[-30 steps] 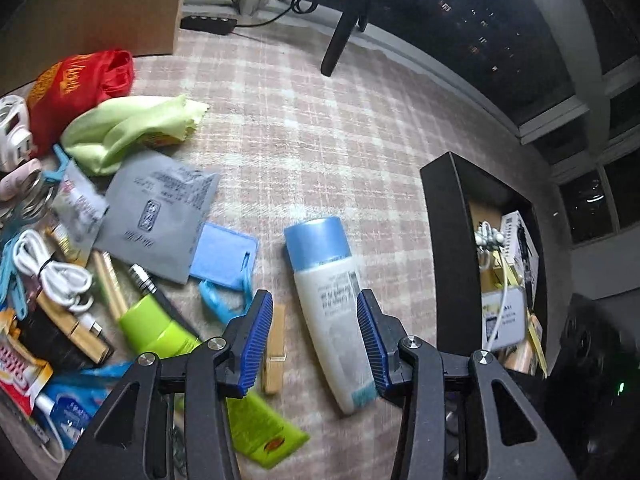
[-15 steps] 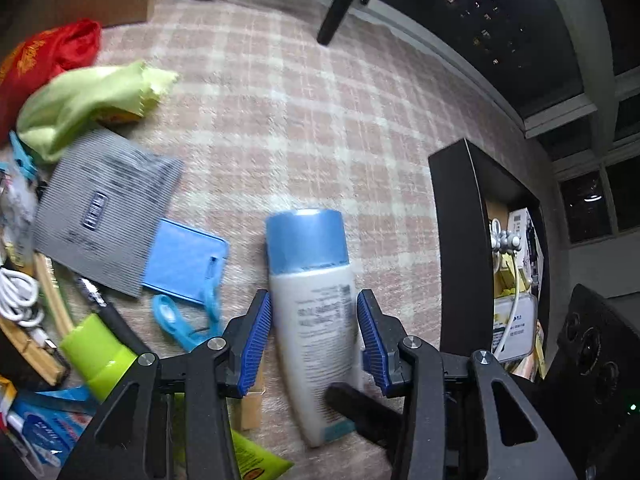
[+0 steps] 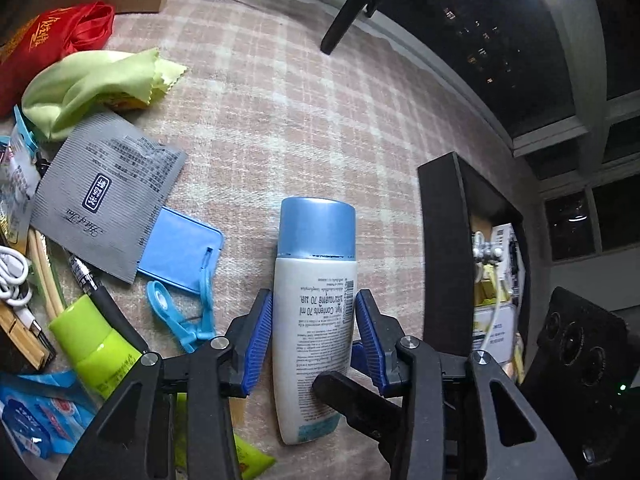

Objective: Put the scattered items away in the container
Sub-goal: 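Close both grippers together around the white bottle with blue cap, then carry the white bottle over the tray and open both grippers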

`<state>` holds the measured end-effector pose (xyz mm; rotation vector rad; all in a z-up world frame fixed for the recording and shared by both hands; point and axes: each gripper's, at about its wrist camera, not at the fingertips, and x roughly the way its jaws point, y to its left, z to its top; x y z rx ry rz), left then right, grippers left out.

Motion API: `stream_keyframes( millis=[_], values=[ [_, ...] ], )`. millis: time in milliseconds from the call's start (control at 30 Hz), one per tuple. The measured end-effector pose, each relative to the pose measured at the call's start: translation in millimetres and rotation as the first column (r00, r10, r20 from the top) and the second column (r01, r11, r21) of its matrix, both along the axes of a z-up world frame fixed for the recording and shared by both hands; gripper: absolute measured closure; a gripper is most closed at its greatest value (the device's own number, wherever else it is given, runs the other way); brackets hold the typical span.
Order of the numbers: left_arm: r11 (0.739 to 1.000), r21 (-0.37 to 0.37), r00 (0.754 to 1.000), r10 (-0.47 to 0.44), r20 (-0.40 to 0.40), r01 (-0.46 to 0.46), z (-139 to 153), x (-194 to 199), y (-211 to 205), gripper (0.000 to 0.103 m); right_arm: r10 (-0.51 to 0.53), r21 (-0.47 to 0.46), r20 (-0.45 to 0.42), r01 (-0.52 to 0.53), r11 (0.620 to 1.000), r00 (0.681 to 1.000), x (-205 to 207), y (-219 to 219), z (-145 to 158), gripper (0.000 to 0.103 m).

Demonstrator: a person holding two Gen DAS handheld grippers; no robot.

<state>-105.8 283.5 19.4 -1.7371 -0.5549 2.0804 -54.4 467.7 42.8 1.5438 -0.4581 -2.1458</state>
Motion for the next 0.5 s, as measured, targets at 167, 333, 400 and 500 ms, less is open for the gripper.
stream_keyframes(
  millis=[167, 333, 400, 500],
  values=[
    [1.0, 0.015, 0.999, -0.028, -0.031, 0.028, 21.3, 3.7, 11.1, 0.065, -0.013, -0.007, -0.024, 0.013, 1.0, 1.0, 7.4, 11.1, 18.6, 0.071],
    [0.996, 0.005, 0.992, -0.087, -0.094, 0.088, 47.3, 7.3, 40.1, 0.065, -0.054, -0.009, -0.063, 0.053, 0.999, 0.997, 17.7, 31.7, 41.9, 0.071],
    [0.993, 0.011, 0.987, -0.116, -0.112, 0.118, 56.7, 9.1, 50.7, 0.065, -0.077, -0.008, -0.084, 0.076, 0.997, 0.994, 24.3, 44.7, 51.2, 0.071],
    [0.987, 0.016, 0.979, -0.155, -0.133, 0.159, 67.8, 12.3, 73.3, 0.065, -0.11, -0.011, -0.101, 0.109, 0.994, 0.989, 34.6, 66.3, 61.1, 0.071]
  ],
)
